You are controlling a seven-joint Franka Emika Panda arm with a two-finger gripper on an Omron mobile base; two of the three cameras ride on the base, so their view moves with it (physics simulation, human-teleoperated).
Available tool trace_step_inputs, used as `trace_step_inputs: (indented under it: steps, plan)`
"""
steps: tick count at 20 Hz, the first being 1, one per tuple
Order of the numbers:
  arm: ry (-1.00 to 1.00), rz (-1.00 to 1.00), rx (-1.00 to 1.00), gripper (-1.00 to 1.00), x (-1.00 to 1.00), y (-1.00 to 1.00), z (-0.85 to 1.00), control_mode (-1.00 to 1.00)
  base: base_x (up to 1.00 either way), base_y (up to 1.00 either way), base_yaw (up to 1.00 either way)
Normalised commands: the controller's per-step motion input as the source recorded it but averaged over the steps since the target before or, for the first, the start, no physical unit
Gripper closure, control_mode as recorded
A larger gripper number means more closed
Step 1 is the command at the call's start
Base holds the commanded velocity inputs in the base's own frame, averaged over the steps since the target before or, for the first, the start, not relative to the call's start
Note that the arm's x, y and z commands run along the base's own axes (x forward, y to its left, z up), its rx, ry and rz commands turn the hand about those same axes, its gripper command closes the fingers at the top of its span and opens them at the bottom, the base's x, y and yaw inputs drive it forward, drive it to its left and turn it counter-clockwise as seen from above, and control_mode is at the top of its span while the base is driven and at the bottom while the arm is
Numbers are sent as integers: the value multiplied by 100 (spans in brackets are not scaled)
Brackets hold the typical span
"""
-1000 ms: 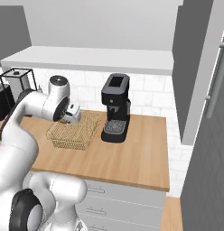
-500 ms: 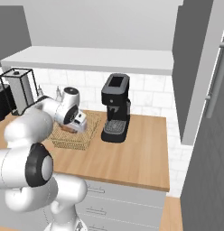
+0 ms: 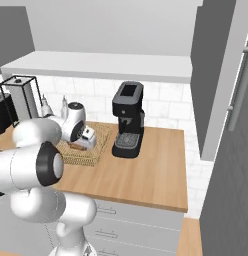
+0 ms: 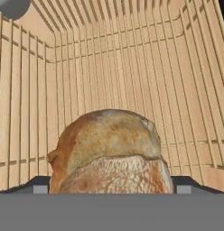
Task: Open the cabinet, pick up the bread from the cabinet and place it in the basket. Then move the basket to the dining counter.
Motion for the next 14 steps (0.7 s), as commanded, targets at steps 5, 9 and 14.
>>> trace_step_inputs:
  steps: [5,9,14]
  plan:
    - [-2,0,-7,100,24,7,-29,-100,0,0,0]
    - [0,0,0,100,33,0,-25,-100,0,0,0]
    - [0,0,0,100,38,0,-34,-100,0,0,0]
